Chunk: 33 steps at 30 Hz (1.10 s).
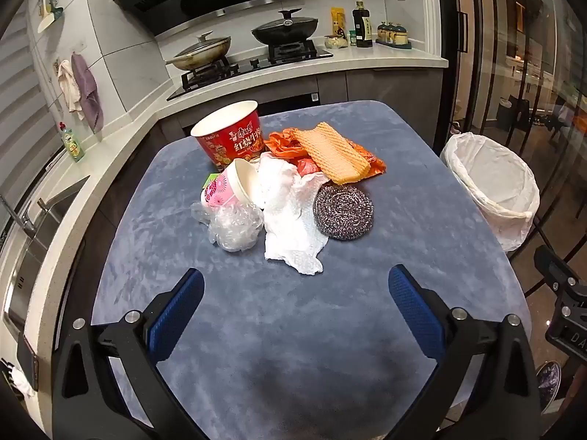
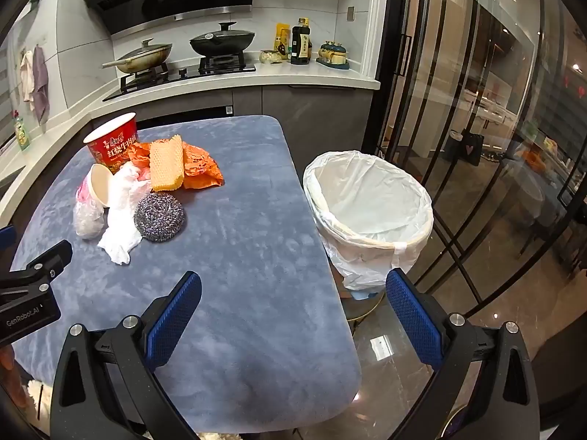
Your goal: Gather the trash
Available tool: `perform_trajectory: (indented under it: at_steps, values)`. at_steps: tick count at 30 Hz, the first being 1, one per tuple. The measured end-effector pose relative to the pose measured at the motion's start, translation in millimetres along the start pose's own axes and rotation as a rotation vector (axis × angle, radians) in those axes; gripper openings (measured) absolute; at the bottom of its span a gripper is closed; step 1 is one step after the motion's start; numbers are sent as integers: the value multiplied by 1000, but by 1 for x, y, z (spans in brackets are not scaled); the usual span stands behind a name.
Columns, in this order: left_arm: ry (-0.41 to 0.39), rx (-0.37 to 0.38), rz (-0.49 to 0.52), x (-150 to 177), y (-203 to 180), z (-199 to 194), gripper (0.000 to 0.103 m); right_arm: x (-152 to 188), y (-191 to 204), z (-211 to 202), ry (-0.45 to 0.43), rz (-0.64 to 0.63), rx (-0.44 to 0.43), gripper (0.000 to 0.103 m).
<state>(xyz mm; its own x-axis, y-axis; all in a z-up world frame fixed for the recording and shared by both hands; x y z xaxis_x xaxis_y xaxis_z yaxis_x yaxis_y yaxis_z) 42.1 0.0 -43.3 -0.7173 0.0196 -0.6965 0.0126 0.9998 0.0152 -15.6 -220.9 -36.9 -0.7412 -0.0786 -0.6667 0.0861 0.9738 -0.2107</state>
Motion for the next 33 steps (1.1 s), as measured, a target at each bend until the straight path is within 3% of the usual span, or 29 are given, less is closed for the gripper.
perform_trajectory:
  at_steps: [33]
  values:
    - [-12,6,17,0,-11,-5,96,-2,-4,-1,-12,3,-5,96]
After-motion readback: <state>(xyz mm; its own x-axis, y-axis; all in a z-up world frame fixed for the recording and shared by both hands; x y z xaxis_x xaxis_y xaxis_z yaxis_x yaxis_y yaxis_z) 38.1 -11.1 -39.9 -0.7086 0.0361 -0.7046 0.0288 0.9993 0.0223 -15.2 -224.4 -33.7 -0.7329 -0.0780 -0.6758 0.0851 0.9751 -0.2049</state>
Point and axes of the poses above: each gripper's, at about its wrist camera, not at the fingertips, and z roughly the way its jaws point, y to its left, x to its underside, the point moved 6 cm from there along z, roughly the way its jaws point, and after that the axes turned 13 degrees about -z, right-handed, at the moved point
